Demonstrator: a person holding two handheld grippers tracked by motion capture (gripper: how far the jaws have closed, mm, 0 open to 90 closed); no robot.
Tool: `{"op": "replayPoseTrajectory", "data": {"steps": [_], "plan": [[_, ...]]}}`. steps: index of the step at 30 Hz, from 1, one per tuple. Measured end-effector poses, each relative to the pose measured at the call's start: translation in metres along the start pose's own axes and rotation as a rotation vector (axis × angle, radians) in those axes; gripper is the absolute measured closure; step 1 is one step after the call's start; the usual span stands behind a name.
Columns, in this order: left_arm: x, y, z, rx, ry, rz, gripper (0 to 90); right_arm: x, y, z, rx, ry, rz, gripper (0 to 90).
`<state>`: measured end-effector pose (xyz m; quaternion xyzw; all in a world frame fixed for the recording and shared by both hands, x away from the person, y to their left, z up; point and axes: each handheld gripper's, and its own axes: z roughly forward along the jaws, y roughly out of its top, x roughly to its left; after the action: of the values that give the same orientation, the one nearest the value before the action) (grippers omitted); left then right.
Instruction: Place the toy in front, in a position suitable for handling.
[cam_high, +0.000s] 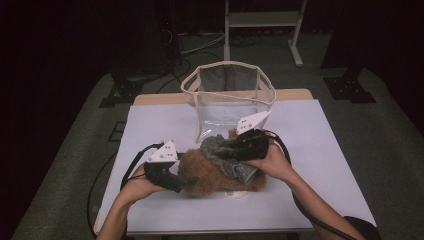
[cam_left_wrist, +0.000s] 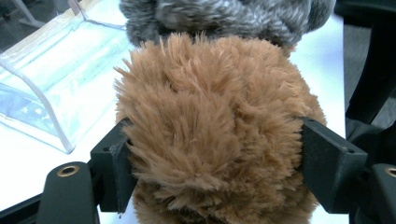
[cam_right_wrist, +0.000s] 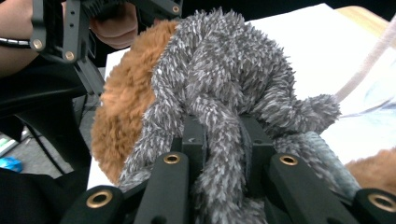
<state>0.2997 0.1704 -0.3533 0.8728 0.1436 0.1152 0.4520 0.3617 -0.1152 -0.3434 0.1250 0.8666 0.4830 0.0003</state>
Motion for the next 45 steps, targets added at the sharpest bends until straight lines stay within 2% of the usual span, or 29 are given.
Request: {"op": "replayPoseTrajectory", "data": {"steps": [2, 5, 7, 9, 12, 16, 19, 23, 27, 30, 32, 35, 38, 41, 45], "plan": [[-0.005, 0.005, -0.001, -0.008, 0.012, 0.029, 20.6, 0.003, 0.000, -0.001, 0.003, -0.017, -0.017, 74.8], [-0.009, 0.010, 0.002, 0.014, 0.017, 0.061, 21.2, 0.005, 0.001, 0.000, 0.014, -0.023, -0.033, 74.8], [-0.007, 0.008, 0.003, 0.015, 0.007, 0.059, 23.5, 0.007, 0.001, -0.002, 0.015, -0.031, -0.049, 74.7], [-0.003, 0.004, 0.003, 0.013, 0.008, 0.040, 24.3, 0.009, -0.001, -0.006, 0.026, -0.037, -0.054, 74.6], [0.004, -0.005, 0.003, 0.028, 0.028, 0.019, 24.9, 0.008, -0.008, -0.016, 0.034, -0.053, -0.060, 74.4], [0.011, -0.011, -0.004, 0.020, 0.052, -0.007, 24.9, 0.000, -0.024, -0.032, 0.040, -0.099, -0.020, 74.2], [0.011, -0.006, -0.012, -0.012, 0.076, 0.010, 24.8, -0.010, -0.040, -0.042, 0.026, -0.127, 0.031, 74.1], [0.009, 0.002, -0.010, -0.001, 0.082, 0.039, 24.6, -0.021, -0.055, -0.050, 0.000, -0.138, 0.087, 74.0], [0.010, 0.000, -0.008, 0.002, 0.078, 0.041, 23.9, -0.023, -0.060, -0.051, -0.019, -0.139, 0.104, 74.0], [0.015, -0.007, -0.009, 0.015, 0.091, 0.021, 24.1, -0.026, -0.065, -0.054, -0.022, -0.149, 0.115, 74.0], [0.018, -0.008, -0.014, -0.002, 0.106, 0.012, 24.1, -0.028, -0.069, -0.056, -0.022, -0.155, 0.130, 73.9], [0.016, -0.004, -0.025, -0.031, 0.126, 0.024, 24.1, -0.029, -0.071, -0.054, -0.020, -0.154, 0.136, 73.8], [0.012, 0.001, -0.029, -0.045, 0.122, 0.044, 24.1, -0.030, -0.069, -0.053, -0.020, -0.154, 0.137, 73.7], [0.010, 0.000, -0.023, -0.030, 0.109, 0.054, 24.1, -0.031, -0.069, -0.052, -0.021, -0.156, 0.139, 73.7], [0.014, -0.009, -0.012, 0.012, 0.129, 0.040, 24.1, -0.028, -0.068, -0.048, -0.020, -0.146, 0.138, 73.8]]}}
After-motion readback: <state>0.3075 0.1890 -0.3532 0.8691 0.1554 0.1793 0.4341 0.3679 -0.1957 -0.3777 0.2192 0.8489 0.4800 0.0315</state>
